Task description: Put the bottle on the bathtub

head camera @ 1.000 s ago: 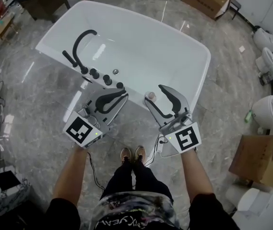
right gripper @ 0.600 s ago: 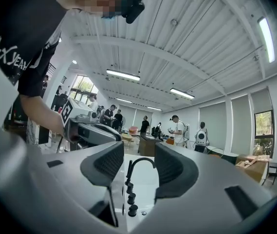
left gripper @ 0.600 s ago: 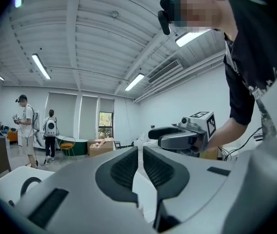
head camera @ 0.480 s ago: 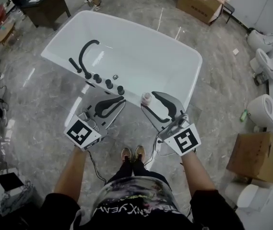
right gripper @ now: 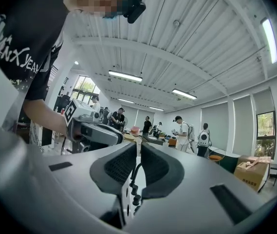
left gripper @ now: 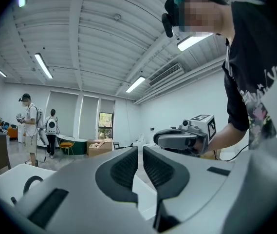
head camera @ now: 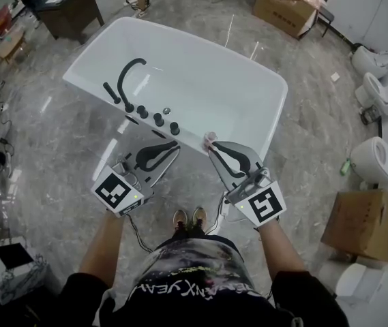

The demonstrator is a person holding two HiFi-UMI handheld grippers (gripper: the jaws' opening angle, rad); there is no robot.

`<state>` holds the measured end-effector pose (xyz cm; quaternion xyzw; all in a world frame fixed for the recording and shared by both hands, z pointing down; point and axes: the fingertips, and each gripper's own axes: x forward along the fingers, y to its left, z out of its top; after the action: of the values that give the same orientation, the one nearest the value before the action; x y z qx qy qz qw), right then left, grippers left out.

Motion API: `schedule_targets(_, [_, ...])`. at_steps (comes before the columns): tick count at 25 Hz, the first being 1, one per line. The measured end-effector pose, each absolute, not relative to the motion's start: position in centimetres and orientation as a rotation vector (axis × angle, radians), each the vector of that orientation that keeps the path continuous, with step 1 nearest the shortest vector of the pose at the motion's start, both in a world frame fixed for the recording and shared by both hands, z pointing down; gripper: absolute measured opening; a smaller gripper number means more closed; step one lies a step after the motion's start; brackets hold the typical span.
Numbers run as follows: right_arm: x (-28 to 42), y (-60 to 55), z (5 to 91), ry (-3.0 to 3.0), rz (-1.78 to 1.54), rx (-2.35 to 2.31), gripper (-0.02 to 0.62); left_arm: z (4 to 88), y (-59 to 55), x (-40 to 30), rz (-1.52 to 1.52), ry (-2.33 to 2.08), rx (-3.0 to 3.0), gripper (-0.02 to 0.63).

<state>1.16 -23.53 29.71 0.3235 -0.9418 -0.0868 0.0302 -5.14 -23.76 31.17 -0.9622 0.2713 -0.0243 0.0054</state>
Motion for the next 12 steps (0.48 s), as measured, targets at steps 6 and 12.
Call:
schedule_targets(6, [0.54, -23.24, 29.86, -2.886, -0.264, 0.986, 0.005, 30.79, -23.69, -5.91, -0.063, 0.834, -3.014, 0.046])
schedule_targets(12, [0.22, -23.19, 29.8, -2.896, -0.273, 0.96, 0.003, 30.71, -23.93, -5.66, -0.046, 0.829, -3.024, 0.046])
